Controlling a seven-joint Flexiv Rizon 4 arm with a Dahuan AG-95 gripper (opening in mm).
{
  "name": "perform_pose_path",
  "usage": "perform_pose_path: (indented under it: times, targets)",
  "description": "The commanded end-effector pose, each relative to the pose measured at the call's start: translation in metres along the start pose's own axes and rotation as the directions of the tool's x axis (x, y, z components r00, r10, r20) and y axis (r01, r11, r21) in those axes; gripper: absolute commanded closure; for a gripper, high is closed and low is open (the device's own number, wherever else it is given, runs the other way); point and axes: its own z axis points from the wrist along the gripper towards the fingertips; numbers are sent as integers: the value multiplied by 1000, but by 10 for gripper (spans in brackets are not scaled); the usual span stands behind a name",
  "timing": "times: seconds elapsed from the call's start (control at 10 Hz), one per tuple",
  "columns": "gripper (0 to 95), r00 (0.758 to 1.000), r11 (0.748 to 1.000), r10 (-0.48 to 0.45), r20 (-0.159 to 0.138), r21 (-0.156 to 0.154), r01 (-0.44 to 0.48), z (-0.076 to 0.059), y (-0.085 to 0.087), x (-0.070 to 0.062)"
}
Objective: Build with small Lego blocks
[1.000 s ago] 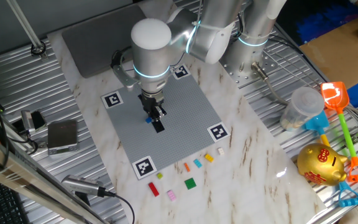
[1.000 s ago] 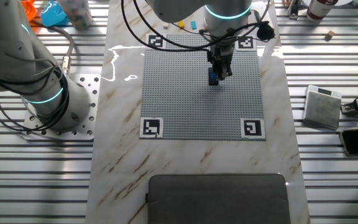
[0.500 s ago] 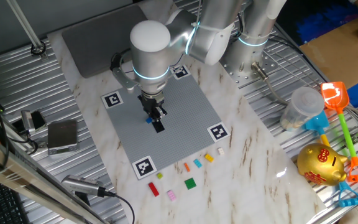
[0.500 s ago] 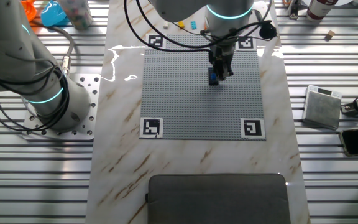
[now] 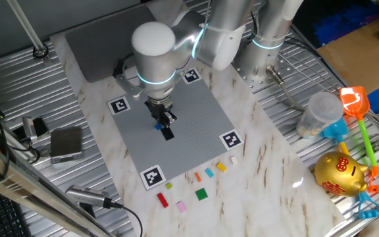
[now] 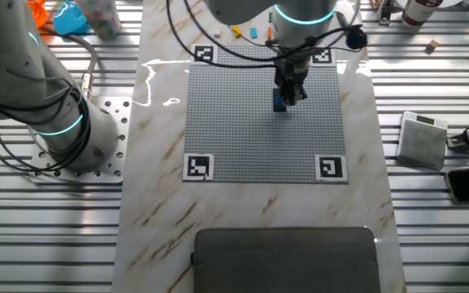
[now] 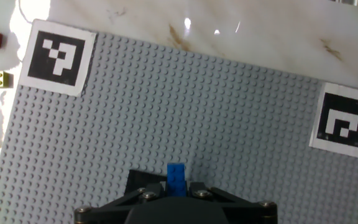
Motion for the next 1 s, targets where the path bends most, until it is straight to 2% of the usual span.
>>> perform_pose_path:
  times: [0.1, 0.2, 0.3, 0.7, 1.0]
  targets:
    - [950, 999, 1000, 4, 35, -22, -3, 0, 1, 1]
    - [950, 997, 996, 61, 43, -62, -58, 0, 1, 1]
    - [950, 992, 991, 117, 42, -75, -114, 0, 1, 1]
    - [950, 979, 977, 198, 40, -88, -194, 0, 2, 1]
    - [950, 967, 965, 251, 36, -82, -248, 1, 3, 0]
